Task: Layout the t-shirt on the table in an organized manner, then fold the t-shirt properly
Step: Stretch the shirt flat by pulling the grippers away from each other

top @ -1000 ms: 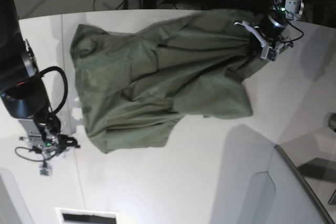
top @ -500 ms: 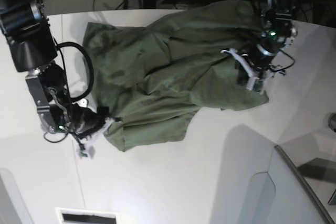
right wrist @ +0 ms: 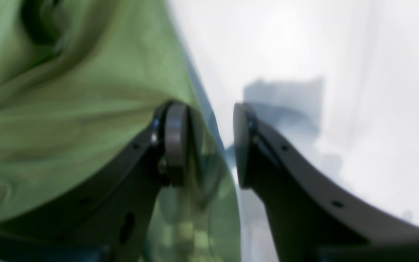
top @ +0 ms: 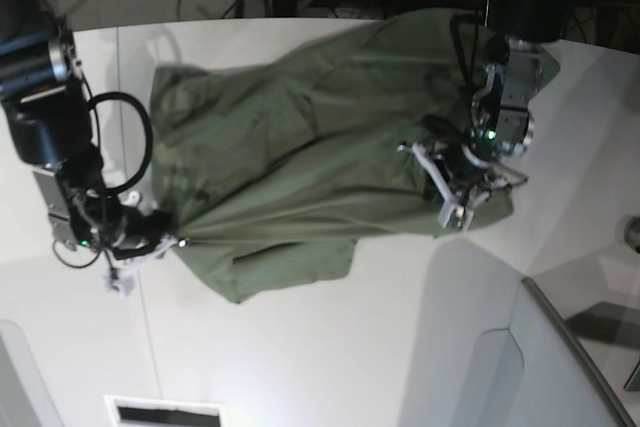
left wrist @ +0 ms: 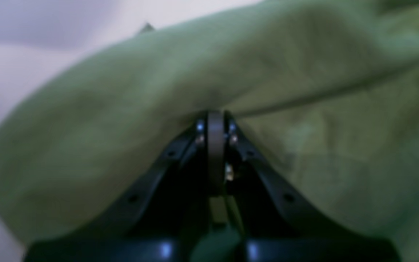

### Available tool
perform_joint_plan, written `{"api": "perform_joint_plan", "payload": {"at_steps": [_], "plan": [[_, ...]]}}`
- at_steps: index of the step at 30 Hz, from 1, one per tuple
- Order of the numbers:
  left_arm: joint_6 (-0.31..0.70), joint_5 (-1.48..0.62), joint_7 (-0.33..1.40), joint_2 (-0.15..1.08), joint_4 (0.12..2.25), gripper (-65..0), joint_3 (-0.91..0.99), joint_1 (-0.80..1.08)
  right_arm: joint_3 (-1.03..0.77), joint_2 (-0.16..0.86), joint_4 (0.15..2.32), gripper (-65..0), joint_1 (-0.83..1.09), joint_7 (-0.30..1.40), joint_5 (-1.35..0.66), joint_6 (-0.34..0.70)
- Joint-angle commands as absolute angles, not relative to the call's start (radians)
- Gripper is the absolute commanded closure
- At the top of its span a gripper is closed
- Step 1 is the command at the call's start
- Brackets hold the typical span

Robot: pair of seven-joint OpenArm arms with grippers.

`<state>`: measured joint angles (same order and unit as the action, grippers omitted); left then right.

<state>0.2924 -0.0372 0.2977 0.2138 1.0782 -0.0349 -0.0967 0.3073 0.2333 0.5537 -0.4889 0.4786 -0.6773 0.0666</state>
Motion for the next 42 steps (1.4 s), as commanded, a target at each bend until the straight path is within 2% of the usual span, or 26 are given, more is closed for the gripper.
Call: {"api": "perform_joint_plan", "payload": {"at_steps": [1,5,7,11,14,19,23,28,35,40,42], "plan": [[0.294,-0.047,0.271,0.203,1.07,0.0,-0.035,-0.156,0.308,0.277,0.499,-20.1,-0.483,0.504,-0.619,0.001],[0.294,-0.045,0.254,0.157,0.921,0.0,-0.036,-0.326,0.308,0.328,0.383,-20.1,-0.529,0.409,-0.619,0.001],[0.294,-0.041,0.174,0.13,0.823,0.0,-0.038,-0.401,0.308,0.354,0.341,-20.1,-0.545,0.371,-0.619,-0.007],[0.278,0.073,0.019,0.051,0.572,0.0,-0.031,-0.559,0.308,0.397,0.297,-20.0,-0.57,0.262,-0.621,-0.151],[0.277,0.099,0.01,0.018,0.555,0.0,-0.027,-0.582,0.312,0.406,0.318,-20.1,-0.57,0.22,-0.619,-0.153],[0.277,0.107,0.013,0.01,0.757,0.0,-0.028,-0.44,0.311,0.426,0.561,-20.1,-0.483,0.259,-0.619,-0.153],[0.277,0.101,0.091,0.035,0.905,0.0,-0.038,-0.288,0.308,0.427,0.731,-20.1,-0.432,0.321,-0.619,-0.154],[0.277,0.105,0.091,0.088,0.901,0.0,-0.038,-0.213,0.306,0.398,0.722,-20.1,-0.437,0.38,-0.619,-0.157],[0.274,0.097,0.091,0.199,0.898,0.0,-0.024,-0.147,0.306,0.371,0.503,-20.1,-0.463,0.318,-0.619,-0.157],[0.274,0.101,0.091,0.231,0.934,0.0,0.102,-0.074,0.306,0.374,0.414,-20.0,-0.464,0.282,-0.619,-0.16],[0.274,0.108,0.091,0.231,0.954,0.0,0.159,-0.05,0.305,0.392,0.412,-18.8,-0.464,0.275,-0.622,-0.202]]}}
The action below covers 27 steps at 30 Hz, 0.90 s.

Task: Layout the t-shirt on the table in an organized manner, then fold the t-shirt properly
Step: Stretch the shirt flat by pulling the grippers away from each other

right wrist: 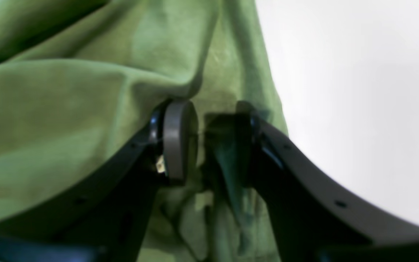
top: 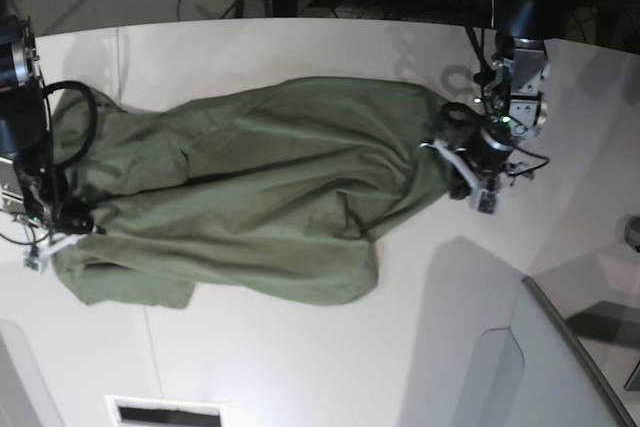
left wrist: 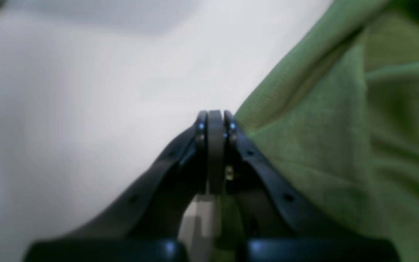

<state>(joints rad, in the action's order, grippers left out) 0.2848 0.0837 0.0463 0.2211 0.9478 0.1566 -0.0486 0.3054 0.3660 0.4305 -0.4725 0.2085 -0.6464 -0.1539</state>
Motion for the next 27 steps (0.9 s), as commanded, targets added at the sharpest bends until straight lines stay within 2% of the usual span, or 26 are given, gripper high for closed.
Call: {"api": "perform_joint_plan", "payload": {"at_steps": [1,3,10,16,19,22,27], "plan": [[0.274,0.108,0.091,0.231,0.966,0.0,0.179,-0.033,0.305,0.395,0.412,-17.1,-0.463,0.263,-0.621,-0.232],[0.274,0.108,0.091,0.231,0.998,0.0,0.209,0.004,0.306,0.4,0.412,-14.7,-0.45,0.231,-0.621,-0.282],[0.274,0.099,0.091,0.225,1.138,0.0,0.272,0.097,0.306,0.4,0.452,-14.4,-0.45,0.211,-0.621,-0.294],[0.274,0.097,0.108,0.183,1.368,0.0,0.314,0.139,0.305,0.423,0.808,-14.3,-0.309,0.22,-0.621,-0.294],[0.275,0.097,0.183,0.142,1.468,0.0,0.3,0.122,0.305,0.429,0.995,-14.4,-0.243,0.239,-0.622,-0.294],[0.277,0.097,0.223,0.114,1.478,0.0,0.234,0.073,0.305,0.429,1.095,-14.1,-0.223,0.321,-0.622,-0.294],[0.277,0.097,0.222,0.101,1.331,0.0,0.07,0.01,0.305,0.42,1.148,-13.8,-0.211,0.421,-0.622,-0.294]]}}
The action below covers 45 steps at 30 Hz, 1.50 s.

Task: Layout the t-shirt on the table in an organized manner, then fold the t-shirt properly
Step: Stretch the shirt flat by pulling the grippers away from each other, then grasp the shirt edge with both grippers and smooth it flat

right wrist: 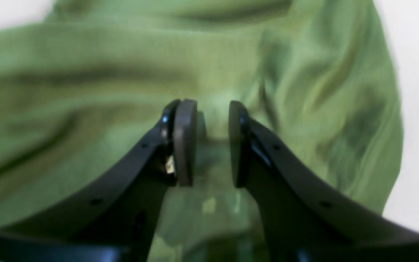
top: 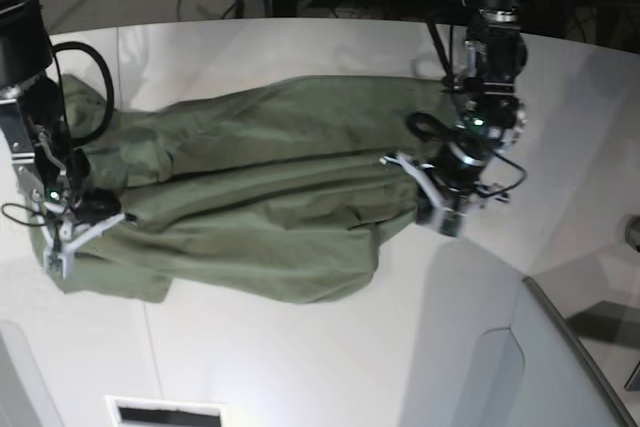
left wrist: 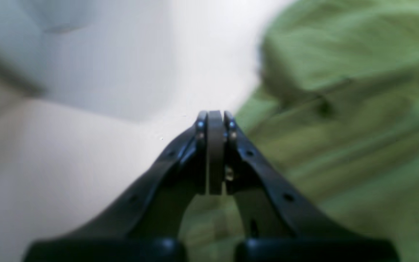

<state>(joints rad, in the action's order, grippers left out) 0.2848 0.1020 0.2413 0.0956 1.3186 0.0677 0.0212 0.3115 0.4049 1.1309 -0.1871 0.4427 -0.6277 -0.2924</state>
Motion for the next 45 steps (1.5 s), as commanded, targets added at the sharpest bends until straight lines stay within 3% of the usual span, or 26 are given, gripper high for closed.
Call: {"api": "perform_joint_plan", "payload": {"at_steps": [1,6,13,19,26,30,37,41,45], "plan": [[0.277,0.097,0.222,0.101,1.297,0.0,0.045,-0.001,0.305,0.418,1.148,-13.7,-0.211,0.433,-0.625,-0.294],[0.275,0.097,0.22,0.091,1.179,0.0,0.016,-0.028,0.303,0.423,1.144,0.0,-0.189,0.447,-0.622,-0.294],[0.274,0.108,0.125,0.142,1.079,0.0,0.016,-0.025,0.147,0.427,1.012,-0.2,-0.194,0.447,-0.619,-0.289],[0.274,0.097,0.117,0.193,1.012,0.0,0.021,-0.021,0.128,0.452,0.835,-0.2,-0.243,0.446,-0.618,-0.288],[0.274,0.102,0.073,0.199,1.018,0.0,0.226,0.007,0.127,0.455,0.791,-0.2,-0.246,0.381,-0.615,-0.294],[0.274,0.101,0.073,0.199,1.041,0.0,0.288,0.036,0.119,0.45,0.796,-0.2,-0.265,0.38,-0.518,-0.295],[0.274,0.099,0.079,0.185,1.218,0.0,0.295,0.102,0.117,0.438,0.88,-0.6,-0.265,0.39,-0.479,-0.306],[0.274,0.108,0.079,0.171,1.313,0.0,0.291,0.117,0.122,0.437,1.036,-0.8,-0.208,0.39,-0.479,-0.4],[0.274,0.11,0.081,0.148,1.353,0.0,0.289,0.107,0.13,0.426,1.245,-0.9,-0.137,0.39,-0.481,-0.306]]}}
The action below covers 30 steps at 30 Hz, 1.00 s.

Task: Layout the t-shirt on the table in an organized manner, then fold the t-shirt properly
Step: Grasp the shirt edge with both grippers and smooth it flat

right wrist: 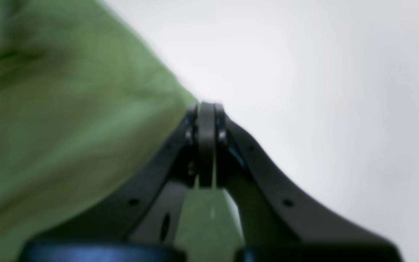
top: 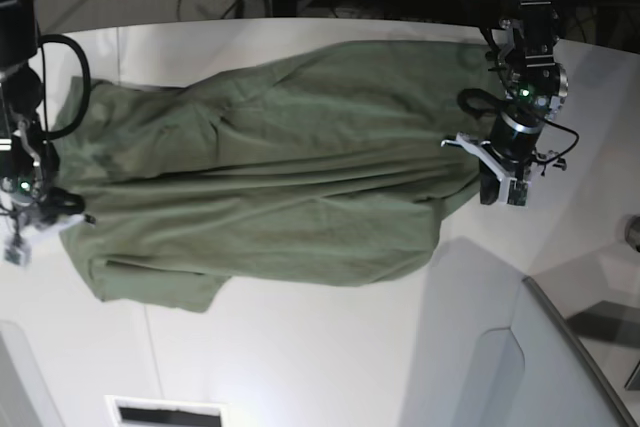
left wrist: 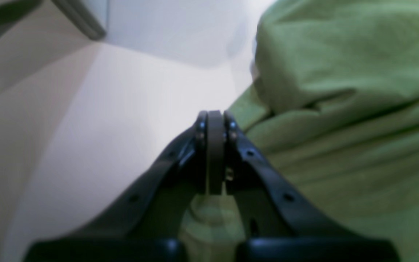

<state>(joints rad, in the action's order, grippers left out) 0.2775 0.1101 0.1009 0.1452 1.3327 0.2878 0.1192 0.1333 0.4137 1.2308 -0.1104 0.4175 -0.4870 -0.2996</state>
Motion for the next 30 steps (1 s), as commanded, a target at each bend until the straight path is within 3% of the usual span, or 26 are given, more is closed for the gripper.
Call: {"api": "perform_joint_plan", "payload": {"at_steps": [1,6,9,12,16,18,20,30], "plan": [[0.274,0.11,0.081,0.139,1.351,0.0,0.291,0.099,0.136,0.406,1.287,-0.9,-0.122,0.39,-0.481,-0.252],[0.274,0.105,0.081,0.122,1.293,0.0,0.3,0.03,0.228,0.34,1.405,-0.9,-0.108,0.476,-0.479,-0.004],[0.274,0.099,0.088,0.127,1.211,0.0,0.3,-0.024,0.255,0.291,1.434,-1.2,-0.12,0.595,-0.479,-0.004],[0.274,0.09,0.179,0.124,1.161,0.0,0.302,-0.09,0.252,0.248,1.448,-8.7,-0.113,0.645,-0.478,-0.004],[0.274,-0.087,0.314,0.156,1.155,-1.0,0.302,-0.128,0.252,0.242,1.449,-17.1,-0.079,0.648,-0.478,-0.004],[0.274,-0.191,0.312,0.193,1.148,-15.6,0.289,-0.127,0.252,0.245,1.449,-17.7,-0.061,0.648,-0.478,-0.004],[0.274,-0.259,0.292,0.203,1.135,-24.0,0.289,-0.124,0.252,0.246,1.449,-17.6,-0.044,0.648,-0.478,-0.004],[0.278,-0.337,0.263,0.179,0.952,-25.0,0.191,-0.225,0.26,0.246,1.448,-17.6,-0.022,0.647,-0.478,-0.004]]}}
